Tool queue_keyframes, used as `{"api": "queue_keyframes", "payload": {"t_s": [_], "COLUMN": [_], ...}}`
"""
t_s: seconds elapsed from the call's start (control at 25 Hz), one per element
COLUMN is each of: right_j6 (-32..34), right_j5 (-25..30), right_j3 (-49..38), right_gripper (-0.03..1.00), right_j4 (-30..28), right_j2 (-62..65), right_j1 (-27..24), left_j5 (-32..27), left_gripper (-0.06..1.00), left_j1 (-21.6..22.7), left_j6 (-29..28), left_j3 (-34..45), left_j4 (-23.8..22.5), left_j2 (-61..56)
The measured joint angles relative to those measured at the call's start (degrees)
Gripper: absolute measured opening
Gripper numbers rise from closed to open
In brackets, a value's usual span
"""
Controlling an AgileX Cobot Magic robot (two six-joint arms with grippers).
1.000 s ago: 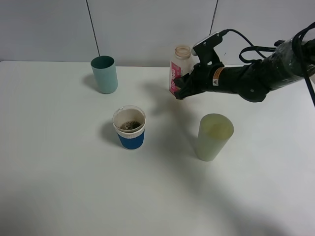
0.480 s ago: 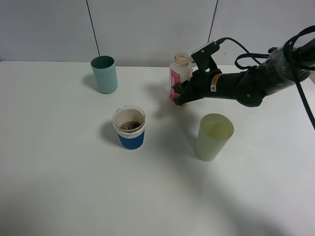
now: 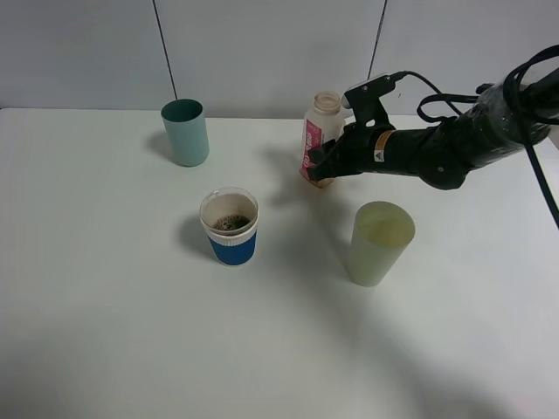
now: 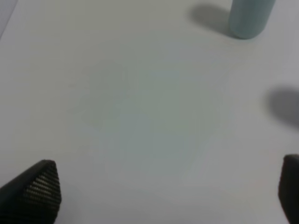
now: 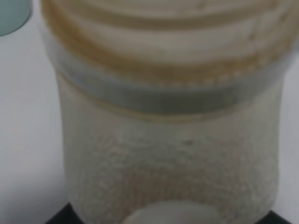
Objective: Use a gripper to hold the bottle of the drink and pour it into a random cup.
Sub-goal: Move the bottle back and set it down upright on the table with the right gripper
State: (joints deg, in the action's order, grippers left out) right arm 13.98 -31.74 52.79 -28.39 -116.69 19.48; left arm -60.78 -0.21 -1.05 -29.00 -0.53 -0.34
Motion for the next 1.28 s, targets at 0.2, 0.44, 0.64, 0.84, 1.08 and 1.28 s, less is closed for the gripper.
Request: {"api": "queue_keyframes", "payload": {"t_s": [0.2, 0.44, 0.64, 0.84, 1.08, 1.28], "right_j6": [0.24, 0.31, 0.31, 0.31, 0.31, 0.31], "right_j5": [1.21, 2.44, 2.46, 2.46, 3.08, 2.89], "right_j3": [0.00, 0.00, 0.00, 0.00, 0.00, 0.00], "right_gripper": [0.36, 0.36, 0.36, 0.36, 0.61, 0.88], "right_j4": [0.00, 0.00, 0.00, 0.00, 0.00, -0.05], "right_j2": [0.00, 0.00, 0.00, 0.00, 0.00, 0.00], "right_j1": [0.00, 0.00, 0.00, 0.00, 0.00, 0.00], "left_j5": [0.00, 0.00, 0.00, 0.00, 0.00, 0.00], "left_gripper": [0.93, 0.93, 0.93, 0.93, 0.93, 0.93], "left_j1": [0.00, 0.00, 0.00, 0.00, 0.00, 0.00], "left_j6": [0.00, 0.00, 0.00, 0.00, 0.00, 0.00], "left_j3": [0.00, 0.00, 0.00, 0.00, 0.00, 0.00], "left_j4": [0.00, 0.00, 0.00, 0.00, 0.00, 0.00], "left_j2": [0.00, 0.00, 0.00, 0.00, 0.00, 0.00]}}
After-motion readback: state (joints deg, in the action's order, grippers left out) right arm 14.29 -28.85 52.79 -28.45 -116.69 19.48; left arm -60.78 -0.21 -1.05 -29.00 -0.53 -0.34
